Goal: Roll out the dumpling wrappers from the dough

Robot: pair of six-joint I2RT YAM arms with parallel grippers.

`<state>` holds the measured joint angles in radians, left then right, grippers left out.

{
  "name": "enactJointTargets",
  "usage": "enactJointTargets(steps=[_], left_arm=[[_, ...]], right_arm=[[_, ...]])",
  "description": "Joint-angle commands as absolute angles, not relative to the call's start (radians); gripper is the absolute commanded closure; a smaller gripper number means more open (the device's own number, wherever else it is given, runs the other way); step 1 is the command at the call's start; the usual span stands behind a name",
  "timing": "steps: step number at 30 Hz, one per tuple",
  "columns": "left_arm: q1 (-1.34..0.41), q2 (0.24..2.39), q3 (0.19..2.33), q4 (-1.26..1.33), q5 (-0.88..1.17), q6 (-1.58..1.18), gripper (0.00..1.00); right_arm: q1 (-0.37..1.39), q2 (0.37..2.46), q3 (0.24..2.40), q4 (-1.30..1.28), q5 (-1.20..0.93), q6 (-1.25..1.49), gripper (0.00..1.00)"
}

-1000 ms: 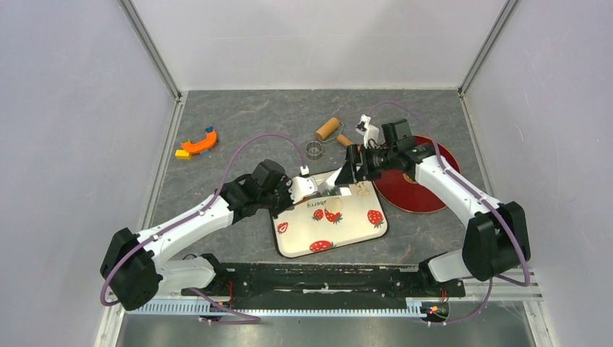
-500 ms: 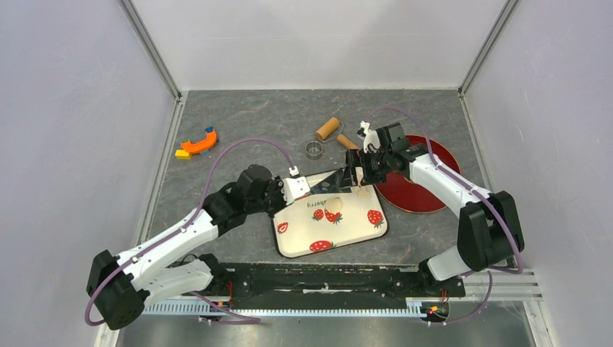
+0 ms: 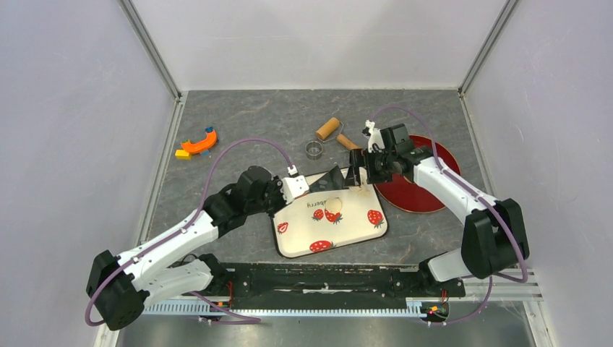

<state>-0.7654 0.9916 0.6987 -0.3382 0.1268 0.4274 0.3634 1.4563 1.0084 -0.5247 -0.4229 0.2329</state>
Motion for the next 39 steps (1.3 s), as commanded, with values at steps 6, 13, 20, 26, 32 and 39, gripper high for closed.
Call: enactJointTargets(steps=[6, 13, 20, 26, 32, 39], left_arm=[[-0.765, 0.948, 0.652, -0.34, 0.027, 0.372, 0.98], [-0.732, 0.912, 0.615, -0.393, -0.025, 0.389, 0.98], [-0.712, 0.907, 0.583, -0.433, -0.023, 0.434, 0.98], [-0.71, 0.928, 0.552, -0.405, -0.023, 0.447, 0.98], [-0.711, 0.974, 0.547, -0.376, -0.013, 0.46, 0.98], [-0.712, 1.035, 0.553, -0.367, 0.02, 0.506, 0.98]], right_arm=[[0.29, 1.361, 0.898, -0.547, -0.376, 0.205, 0.02], [0.266, 1.331, 0.836, -0.583, -0.346, 0.187, 0.02], [0.249, 1.302, 0.786, -0.632, -0.275, 0.173, 0.02], [0.225, 1.298, 0.76, -0.658, -0.225, 0.167, 0.02], [0.215, 1.305, 0.752, -0.66, -0.219, 0.163, 0.02], [0.215, 1.322, 0.721, -0.634, -0.247, 0.165, 0.02]])
